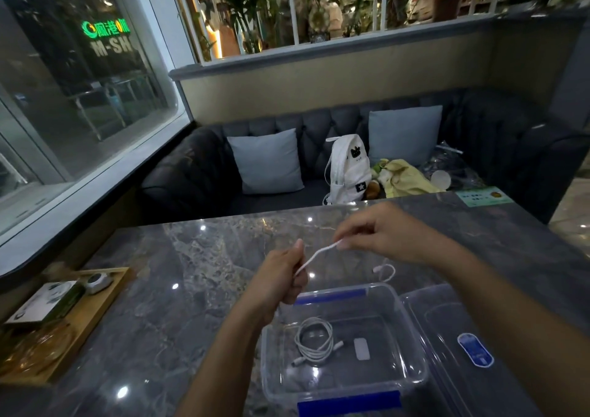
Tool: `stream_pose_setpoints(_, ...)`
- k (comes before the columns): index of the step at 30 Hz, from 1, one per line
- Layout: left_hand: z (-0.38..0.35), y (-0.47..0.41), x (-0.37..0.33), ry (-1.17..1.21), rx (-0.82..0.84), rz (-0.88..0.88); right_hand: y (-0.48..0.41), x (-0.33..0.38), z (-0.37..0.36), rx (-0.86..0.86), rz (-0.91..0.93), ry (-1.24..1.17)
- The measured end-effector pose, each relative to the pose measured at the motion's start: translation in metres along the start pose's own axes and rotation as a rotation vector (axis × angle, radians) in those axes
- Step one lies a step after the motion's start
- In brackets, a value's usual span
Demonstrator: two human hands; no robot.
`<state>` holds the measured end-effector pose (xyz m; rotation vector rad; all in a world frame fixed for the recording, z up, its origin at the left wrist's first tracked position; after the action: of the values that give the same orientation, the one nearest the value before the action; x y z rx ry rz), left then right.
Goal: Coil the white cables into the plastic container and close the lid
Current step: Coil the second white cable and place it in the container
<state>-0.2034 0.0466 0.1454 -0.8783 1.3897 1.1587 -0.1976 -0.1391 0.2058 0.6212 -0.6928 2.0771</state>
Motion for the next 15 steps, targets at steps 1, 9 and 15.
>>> stream_pose_setpoints(1, -0.001, 0.001, 0.001, 0.005, 0.037, 0.022, 0.0, -0.003, 0.003, -0.077, 0.018, -0.06)
stream_pose_setpoints(9, 0.001, 0.006, 0.001, 0.493, 0.451, 0.134, -0.005, -0.038, -0.01, -0.389, -0.024, -0.123)
stream_pose_setpoints(15, 0.025, 0.01, -0.013, 0.827, 0.391, 0.008, 0.007, -0.067, -0.031, -0.323, -0.234, -0.239)
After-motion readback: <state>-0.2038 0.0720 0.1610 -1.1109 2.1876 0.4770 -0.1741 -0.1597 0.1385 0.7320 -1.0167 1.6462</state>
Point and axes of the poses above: each hand's wrist, its own y-axis away from the middle knuckle, its own z-axis out of the back of the hand, x = y × z, the point moved 2 cm from there along -y, towards the middle knuckle, and after that the axes turned 2 degrees about y, right-handed, at the moved point
